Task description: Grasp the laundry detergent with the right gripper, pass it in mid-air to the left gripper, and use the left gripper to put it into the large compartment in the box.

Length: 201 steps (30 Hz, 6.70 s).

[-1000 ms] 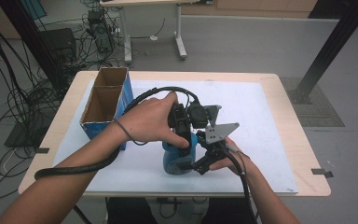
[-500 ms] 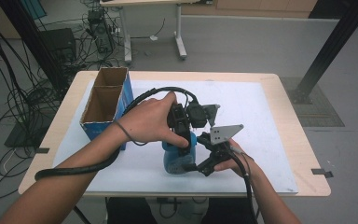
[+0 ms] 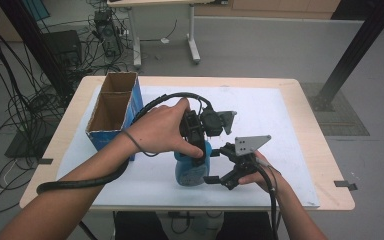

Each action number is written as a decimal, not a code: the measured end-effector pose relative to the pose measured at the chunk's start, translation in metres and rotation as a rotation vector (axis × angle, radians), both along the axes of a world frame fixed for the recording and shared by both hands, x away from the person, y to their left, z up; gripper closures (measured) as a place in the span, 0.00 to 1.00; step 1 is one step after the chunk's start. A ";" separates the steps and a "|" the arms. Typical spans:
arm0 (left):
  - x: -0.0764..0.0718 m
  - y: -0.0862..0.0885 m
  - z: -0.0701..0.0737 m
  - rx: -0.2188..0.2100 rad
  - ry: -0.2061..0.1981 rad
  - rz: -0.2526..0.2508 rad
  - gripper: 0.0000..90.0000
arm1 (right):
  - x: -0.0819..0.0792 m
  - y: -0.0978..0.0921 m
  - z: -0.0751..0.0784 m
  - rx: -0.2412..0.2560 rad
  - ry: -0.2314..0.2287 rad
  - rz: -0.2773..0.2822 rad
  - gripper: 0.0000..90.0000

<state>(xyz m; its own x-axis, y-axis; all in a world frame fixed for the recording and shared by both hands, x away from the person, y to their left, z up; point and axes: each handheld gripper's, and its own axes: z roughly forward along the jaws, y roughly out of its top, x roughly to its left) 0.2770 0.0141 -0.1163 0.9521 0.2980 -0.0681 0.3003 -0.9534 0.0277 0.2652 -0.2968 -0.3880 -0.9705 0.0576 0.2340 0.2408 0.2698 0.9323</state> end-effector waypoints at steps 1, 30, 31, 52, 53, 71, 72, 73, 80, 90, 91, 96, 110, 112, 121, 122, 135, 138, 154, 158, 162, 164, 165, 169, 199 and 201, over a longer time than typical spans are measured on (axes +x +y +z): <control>-0.001 0.001 0.000 -0.005 -0.003 0.003 0.41 | -0.001 -0.002 0.000 0.000 0.001 -0.005 0.16; -0.007 -0.001 0.005 -0.001 -0.016 0.018 0.41 | -0.019 -0.055 0.004 -0.050 -0.039 -0.088 0.02; -0.007 -0.001 0.006 -0.003 -0.016 0.014 0.41 | -0.020 -0.058 0.004 -0.054 -0.038 -0.090 0.02; -0.010 -0.002 0.011 -0.005 -0.031 0.041 0.41 | -0.041 -0.096 -0.006 -0.057 -0.016 -0.202 0.02; -0.009 -0.002 0.011 -0.006 -0.027 0.051 0.41 | -0.041 -0.096 -0.006 -0.057 -0.016 -0.206 0.02; -0.003 0.001 0.019 -0.011 -0.027 0.177 0.41 | -0.048 -0.108 -0.011 -0.049 -0.011 -0.256 0.01; -0.003 0.001 0.019 -0.011 -0.027 0.177 0.41 | -0.048 -0.108 -0.011 -0.049 -0.011 -0.256 0.01; -0.004 0.002 0.020 -0.017 -0.032 0.189 0.41 | -0.049 -0.109 -0.010 -0.050 -0.011 -0.260 0.01; 0.001 0.005 0.029 -0.018 -0.031 0.248 0.41 | -0.050 -0.111 -0.010 -0.052 -0.015 -0.267 0.01; 0.009 0.005 0.045 -0.024 -0.044 0.312 0.41 | -0.050 -0.112 -0.009 -0.054 -0.018 -0.282 0.01; 0.009 0.006 0.047 -0.026 -0.046 0.319 0.41 | -0.051 -0.112 -0.009 -0.052 -0.018 -0.284 0.01; 0.016 0.005 0.057 -0.026 -0.050 0.345 0.41 | -0.050 -0.112 -0.006 -0.054 -0.027 -0.288 0.02; 0.036 0.004 0.082 -0.023 -0.044 0.395 0.41 | -0.050 -0.114 0.002 -0.044 -0.050 -0.306 0.02; 0.040 0.004 0.084 -0.019 -0.038 0.406 0.41 | -0.050 -0.114 0.002 -0.042 -0.052 -0.308 0.02; 0.053 0.011 0.096 -0.021 -0.035 0.456 0.41 | -0.053 -0.114 0.003 -0.038 -0.055 -0.308 0.01; 0.057 0.013 0.099 -0.020 -0.031 0.467 0.41 | -0.053 -0.114 0.003 -0.037 -0.055 -0.308 0.01; 0.079 0.024 0.112 -0.024 -0.042 0.553 0.41 | -0.060 -0.120 0.005 -0.025 -0.068 -0.330 0.01; 0.082 0.026 0.113 -0.024 -0.043 0.568 0.41 | -0.061 -0.120 0.005 -0.025 -0.066 -0.333 0.01; 0.115 0.058 0.119 -0.003 -0.029 0.727 0.41 | -0.063 -0.123 0.004 -0.017 -0.068 -0.345 0.01; 0.120 0.066 0.120 -0.005 -0.031 0.760 0.41 | -0.063 -0.122 0.004 -0.013 -0.069 -0.345 0.01; 0.125 0.077 0.119 -0.005 -0.034 0.804 0.41 | -0.063 -0.122 0.004 -0.014 -0.070 -0.347 0.01; 0.128 0.085 0.121 -0.001 -0.037 0.845 0.41 | -0.063 -0.123 0.005 -0.013 -0.072 -0.348 0.01; 0.128 0.085 0.121 -0.001 -0.037 0.845 0.41 | -0.063 -0.123 0.005 -0.013 -0.072 -0.348 0.01; 0.133 0.096 0.122 0.004 -0.038 0.885 0.41 | -0.064 -0.124 0.005 -0.010 -0.073 -0.348 0.01; 0.154 0.188 0.120 0.088 -0.038 1.275 0.41 | -0.062 -0.126 0.000 -0.010 -0.059 -0.369 0.01; 0.153 0.188 0.119 0.094 -0.047 1.279 0.41 | -0.062 -0.126 0.000 -0.011 -0.060 -0.372 0.01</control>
